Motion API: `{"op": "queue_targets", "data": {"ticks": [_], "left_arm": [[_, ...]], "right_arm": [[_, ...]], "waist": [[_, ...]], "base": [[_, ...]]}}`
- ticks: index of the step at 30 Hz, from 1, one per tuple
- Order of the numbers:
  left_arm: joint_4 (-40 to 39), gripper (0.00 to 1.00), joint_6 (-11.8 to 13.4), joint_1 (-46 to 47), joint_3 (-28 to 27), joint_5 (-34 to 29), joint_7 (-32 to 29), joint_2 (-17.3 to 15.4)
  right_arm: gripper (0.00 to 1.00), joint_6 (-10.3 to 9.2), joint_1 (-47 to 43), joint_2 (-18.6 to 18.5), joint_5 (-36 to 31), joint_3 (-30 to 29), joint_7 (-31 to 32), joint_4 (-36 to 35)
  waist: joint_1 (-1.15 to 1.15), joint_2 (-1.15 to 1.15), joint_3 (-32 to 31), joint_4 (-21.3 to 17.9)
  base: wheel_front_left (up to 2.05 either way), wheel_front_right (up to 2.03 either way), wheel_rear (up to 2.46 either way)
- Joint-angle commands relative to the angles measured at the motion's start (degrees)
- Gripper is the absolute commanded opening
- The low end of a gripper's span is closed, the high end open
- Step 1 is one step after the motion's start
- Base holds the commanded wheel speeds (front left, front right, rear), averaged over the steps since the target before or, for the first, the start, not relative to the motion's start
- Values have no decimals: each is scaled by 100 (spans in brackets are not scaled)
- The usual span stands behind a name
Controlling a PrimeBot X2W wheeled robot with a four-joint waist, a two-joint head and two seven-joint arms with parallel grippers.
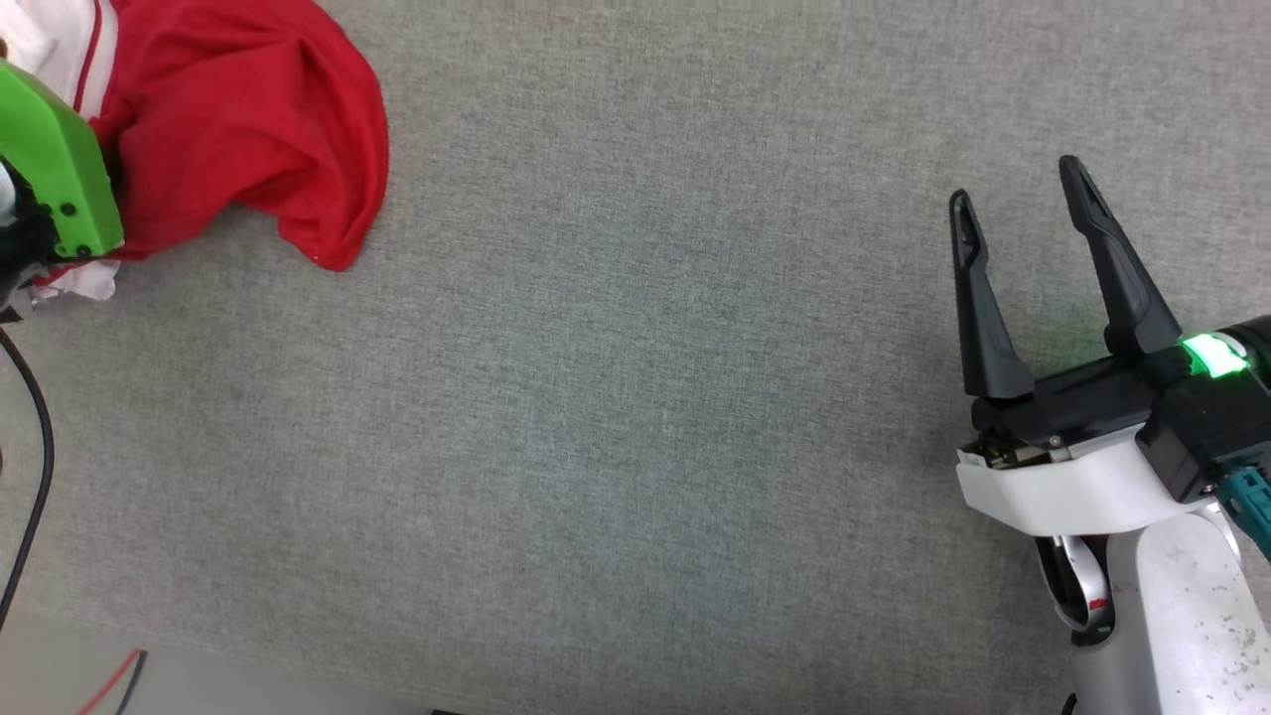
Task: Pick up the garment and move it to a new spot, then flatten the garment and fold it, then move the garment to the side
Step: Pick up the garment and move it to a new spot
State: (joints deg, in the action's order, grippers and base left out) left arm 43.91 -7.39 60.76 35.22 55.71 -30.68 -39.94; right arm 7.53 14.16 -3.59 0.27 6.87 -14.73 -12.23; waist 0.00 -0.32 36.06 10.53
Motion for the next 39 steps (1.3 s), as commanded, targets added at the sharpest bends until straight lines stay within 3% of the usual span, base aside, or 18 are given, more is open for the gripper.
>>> {"op": "queue_targets", "data": {"ticks": [1, 13, 23, 29, 39], "left_arm": [[32, 0, -10, -16, 150, -58, 123, -3], [-922, 0, -10, 601, 1081, -493, 1176, -512], [-2100, 0, -10, 1058, 1921, -748, 1318, -321], [-2638, 0, -10, 1238, 2429, -973, 1316, 55], [-2730, 0, -10, 1317, 3517, -1268, 1610, 1426]], "right_arm": [[100, -4, 44, 2, 40, 11, -27, 37], [100, -4, -293, 67, 320, 6, -27, 235], [100, -4, -521, 70, 755, -73, -27, 222], [100, -4, -520, 70, 936, -109, -27, 180], [100, -4, -454, 71, 1238, -293, -27, 94]], "waist": [[0, 32, -241, 33], [0, 32, -1283, 13], [0, 32, -1770, -427], [0, 32, -1798, -899], [0, 32, -1573, -1743]], "base": [[0, 0, 0], [0, 0, 0], [0, 0, 0], [0, 0, 0], [0, 0, 0]]}}
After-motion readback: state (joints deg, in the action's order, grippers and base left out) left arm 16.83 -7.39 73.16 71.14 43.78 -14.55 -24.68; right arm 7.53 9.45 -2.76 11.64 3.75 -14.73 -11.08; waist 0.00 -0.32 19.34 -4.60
